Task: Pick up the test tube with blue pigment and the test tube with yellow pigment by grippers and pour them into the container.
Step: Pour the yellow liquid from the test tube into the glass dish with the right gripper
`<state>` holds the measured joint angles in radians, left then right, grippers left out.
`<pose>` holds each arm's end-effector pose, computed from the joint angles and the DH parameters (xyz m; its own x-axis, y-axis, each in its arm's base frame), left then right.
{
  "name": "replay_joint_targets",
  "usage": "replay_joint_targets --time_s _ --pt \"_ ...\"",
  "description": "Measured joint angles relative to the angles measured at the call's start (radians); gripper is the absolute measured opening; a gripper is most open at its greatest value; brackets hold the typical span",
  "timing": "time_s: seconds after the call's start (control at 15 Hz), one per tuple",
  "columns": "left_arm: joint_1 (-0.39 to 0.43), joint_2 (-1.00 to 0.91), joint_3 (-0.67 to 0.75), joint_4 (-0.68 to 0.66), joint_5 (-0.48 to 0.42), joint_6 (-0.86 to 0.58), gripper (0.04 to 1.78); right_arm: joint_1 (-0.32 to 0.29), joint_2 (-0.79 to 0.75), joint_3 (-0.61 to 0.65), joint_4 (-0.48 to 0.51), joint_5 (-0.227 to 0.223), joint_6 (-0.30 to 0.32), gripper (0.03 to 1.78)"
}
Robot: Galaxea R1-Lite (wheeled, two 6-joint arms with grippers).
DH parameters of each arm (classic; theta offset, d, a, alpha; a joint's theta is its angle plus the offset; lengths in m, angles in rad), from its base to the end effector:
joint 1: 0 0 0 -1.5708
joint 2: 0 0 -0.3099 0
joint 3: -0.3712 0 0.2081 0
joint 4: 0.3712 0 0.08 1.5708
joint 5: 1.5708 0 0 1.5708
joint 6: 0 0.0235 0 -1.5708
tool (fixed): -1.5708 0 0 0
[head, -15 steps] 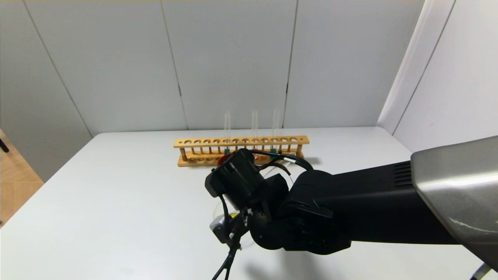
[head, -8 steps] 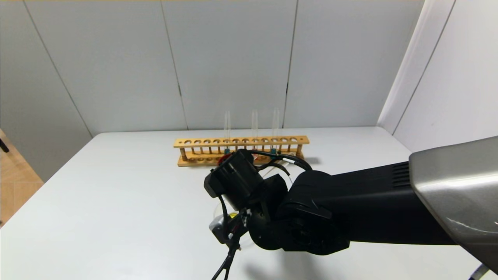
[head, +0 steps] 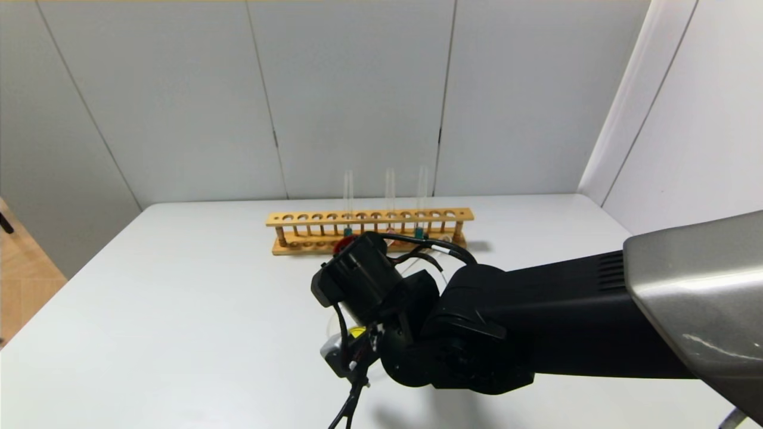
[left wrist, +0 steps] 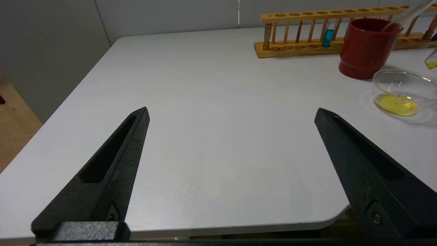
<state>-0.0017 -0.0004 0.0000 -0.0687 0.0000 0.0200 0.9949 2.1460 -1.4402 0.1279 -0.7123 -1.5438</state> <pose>-0.0128 0.0000 0.0826 0.9976 -0.0017 0.0690 0.0003 0.9998 0.0200 0.2475 0.3530 0.1193 0.8252 0.0707 -0.5604 -0.4138 -0.5997 -0.6850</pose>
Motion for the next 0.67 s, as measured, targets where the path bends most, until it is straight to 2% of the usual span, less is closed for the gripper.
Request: replay_joint_targets --time_s 0.27,0.4,0.67 --pt "0.000 0.000 0.000 -0.001 0.000 0.000 1.71 0.001 0.003 -0.002 -0.001 -0.003 -0.010 0.28" --pt "0.000 0.000 0.000 -0.001 0.000 0.000 1.71 0.002 0.006 -0.003 -0.004 -0.031 -0.022 0.28" --pt "0.000 0.000 0.000 0.000 0.000 0.000 1.71 0.006 0.008 -0.001 -0.001 -0.035 -0.037 0.28"
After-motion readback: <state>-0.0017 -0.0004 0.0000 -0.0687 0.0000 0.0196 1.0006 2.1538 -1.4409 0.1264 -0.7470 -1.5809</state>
